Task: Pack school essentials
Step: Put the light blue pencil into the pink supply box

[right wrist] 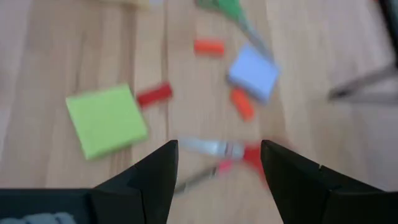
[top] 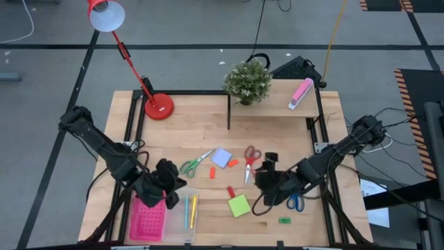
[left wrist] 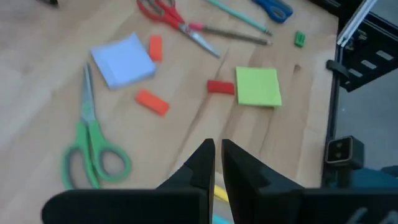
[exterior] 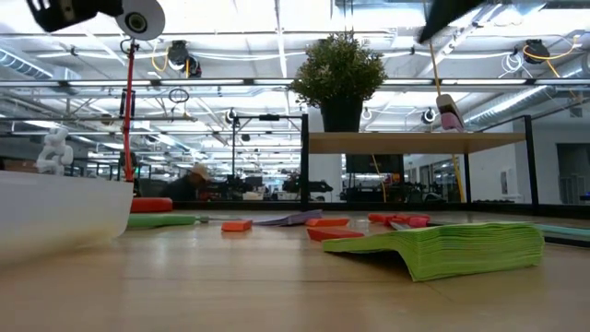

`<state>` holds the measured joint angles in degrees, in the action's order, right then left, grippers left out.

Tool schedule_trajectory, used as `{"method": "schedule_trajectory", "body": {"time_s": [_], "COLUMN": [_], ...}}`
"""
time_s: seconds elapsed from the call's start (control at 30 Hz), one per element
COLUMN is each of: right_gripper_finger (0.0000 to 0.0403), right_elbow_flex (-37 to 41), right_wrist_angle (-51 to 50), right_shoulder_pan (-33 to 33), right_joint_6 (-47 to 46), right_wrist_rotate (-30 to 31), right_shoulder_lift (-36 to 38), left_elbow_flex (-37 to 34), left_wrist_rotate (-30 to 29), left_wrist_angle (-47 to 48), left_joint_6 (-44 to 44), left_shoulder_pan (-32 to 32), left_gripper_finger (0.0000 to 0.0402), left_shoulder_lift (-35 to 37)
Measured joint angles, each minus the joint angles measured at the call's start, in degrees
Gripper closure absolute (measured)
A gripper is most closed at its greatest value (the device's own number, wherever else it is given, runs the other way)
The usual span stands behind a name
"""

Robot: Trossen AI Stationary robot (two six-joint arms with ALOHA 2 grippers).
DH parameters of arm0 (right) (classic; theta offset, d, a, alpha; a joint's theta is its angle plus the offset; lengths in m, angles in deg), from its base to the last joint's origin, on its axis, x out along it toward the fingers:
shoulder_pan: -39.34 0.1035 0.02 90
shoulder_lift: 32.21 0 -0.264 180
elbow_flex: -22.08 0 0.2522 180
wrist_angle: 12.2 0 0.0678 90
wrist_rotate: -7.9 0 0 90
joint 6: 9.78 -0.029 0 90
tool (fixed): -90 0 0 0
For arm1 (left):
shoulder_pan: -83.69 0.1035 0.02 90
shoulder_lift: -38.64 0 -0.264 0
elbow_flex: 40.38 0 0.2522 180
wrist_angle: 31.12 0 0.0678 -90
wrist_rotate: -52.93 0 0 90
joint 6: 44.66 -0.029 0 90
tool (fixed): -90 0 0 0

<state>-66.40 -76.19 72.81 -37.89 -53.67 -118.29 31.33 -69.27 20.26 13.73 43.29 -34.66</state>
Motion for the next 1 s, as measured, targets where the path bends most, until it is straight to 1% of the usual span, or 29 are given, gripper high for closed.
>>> {"method": "schedule_trajectory", "body": {"time_s": [0.1, 0.2, 0.3, 0.43, 0.5, 0.6, 0.73, 0.8, 0.9, 1.0], "right_gripper_finger": [0.0181, 0.0181, 0.0181, 0.0181, 0.0181, 0.0181, 0.0181, 0.0181, 0.0181, 0.0181], "right_elbow_flex": [2.52, 6.85, 12.16, 19.81, 22.75, 25.78, 26.41, 26.41, 26.43, 26.43], "right_wrist_angle": [-4.34, -4.61, -2.87, 2.18, 4.77, 8.34, 9.37, 9.43, 9.1, 9.0], "right_shoulder_pan": [1.62, 2.61, 2.72, 2.7, 2.67, 3.46, 4.95, 5.32, 5.27, 4.89], "right_joint_6": [-9.09, -17.01, -22.0, -29.7, -33.39, -35.41, -37.91, -41.26, -46.34, -51.1], "right_wrist_rotate": [-0.16, -1.16, -5.04, -10.77, -12.06, -11.26, -6.62, -4.5, -3.31, -3.35], "right_shoulder_lift": [0.0, -0.02, -0.02, -0.02, -0.02, -0.02, -0.02, -0.02, -0.22, -1.07], "left_elbow_flex": [0.0, 0.0, 0.0, 0.0, 0.0, 0.0, 0.0, 0.0, 0.0, 0.0], "left_wrist_rotate": [-0.44, -0.06, 0.27, 0.47, 0.53, 0.7, 0.91, 1.97, 3.5, 4.17], "left_wrist_angle": [-0.12, -0.08, -0.11, -0.43, -0.43, -0.39, -0.41, -0.44, -0.63, -0.72], "left_joint_6": [-2.4, -3.1, -3.33, -4.83, -5.55, -6.91, -8.98, -9.81, -10.81, -11.24], "left_shoulder_pan": [0.12, 0.26, 0.26, 0.26, 0.57, 1.48, 3.15, 4.28, 5.83, 6.88], "left_gripper_finger": [0.0371, 0.0371, 0.0371, 0.0371, 0.0371, 0.0371, 0.0371, 0.0371, 0.0371, 0.0371], "left_shoulder_lift": [0.37, 0.29, 0.29, 0.29, 0.29, 0.29, 0.29, 0.29, 0.29, 0.29]}}
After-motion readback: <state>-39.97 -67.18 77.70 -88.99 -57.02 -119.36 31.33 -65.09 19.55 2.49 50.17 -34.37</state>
